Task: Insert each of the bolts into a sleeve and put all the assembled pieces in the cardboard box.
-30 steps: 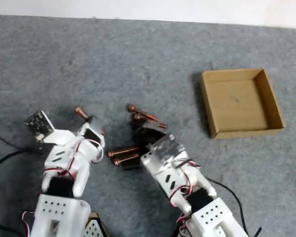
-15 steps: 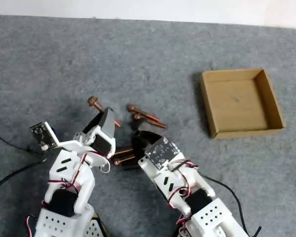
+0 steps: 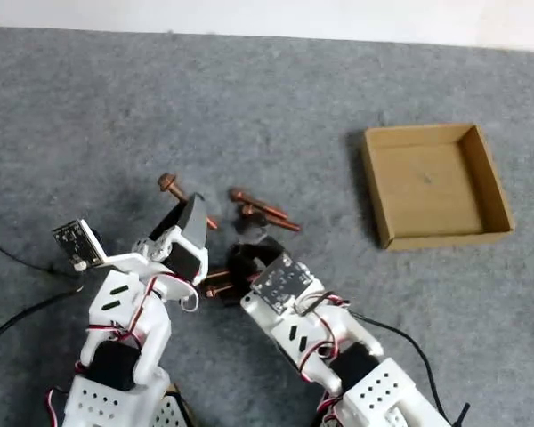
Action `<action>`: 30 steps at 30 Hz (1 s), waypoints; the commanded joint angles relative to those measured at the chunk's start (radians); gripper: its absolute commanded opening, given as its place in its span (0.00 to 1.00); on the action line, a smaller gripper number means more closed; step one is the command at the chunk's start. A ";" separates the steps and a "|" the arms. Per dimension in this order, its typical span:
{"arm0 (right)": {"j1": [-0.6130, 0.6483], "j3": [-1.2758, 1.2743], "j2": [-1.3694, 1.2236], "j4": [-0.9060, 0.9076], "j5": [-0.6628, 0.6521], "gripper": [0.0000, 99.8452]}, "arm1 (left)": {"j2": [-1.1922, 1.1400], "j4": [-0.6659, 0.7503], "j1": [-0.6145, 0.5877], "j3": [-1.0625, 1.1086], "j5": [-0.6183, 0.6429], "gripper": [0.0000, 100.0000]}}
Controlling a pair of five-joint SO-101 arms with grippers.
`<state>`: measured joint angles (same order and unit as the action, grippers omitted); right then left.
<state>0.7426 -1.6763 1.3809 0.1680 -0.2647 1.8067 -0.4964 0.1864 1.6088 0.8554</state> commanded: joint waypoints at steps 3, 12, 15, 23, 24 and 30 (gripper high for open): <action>0.019 -0.110 0.024 -0.007 -0.011 0.00 | 0.016 0.026 0.016 0.024 -0.011 0.00; 0.019 -0.110 0.024 -0.097 -0.012 0.00 | 0.016 0.026 0.051 0.030 -0.012 0.00; 0.019 -0.110 0.024 -0.099 -0.043 0.00 | 0.016 0.044 0.056 0.041 -0.012 0.00; 0.019 -0.111 0.024 -0.101 -0.137 0.00 | 0.015 0.071 0.059 0.053 -0.012 0.00; 0.019 -0.113 0.024 -0.101 -0.137 0.00 | 0.015 0.071 0.064 0.047 -0.012 0.00; 0.018 -0.113 0.024 -0.101 -0.137 0.00 | 0.015 0.069 0.065 0.045 -0.011 0.00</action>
<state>0.7518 -1.6763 1.3809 0.1097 -0.3905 1.8067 -0.4534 0.2325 1.6671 0.8508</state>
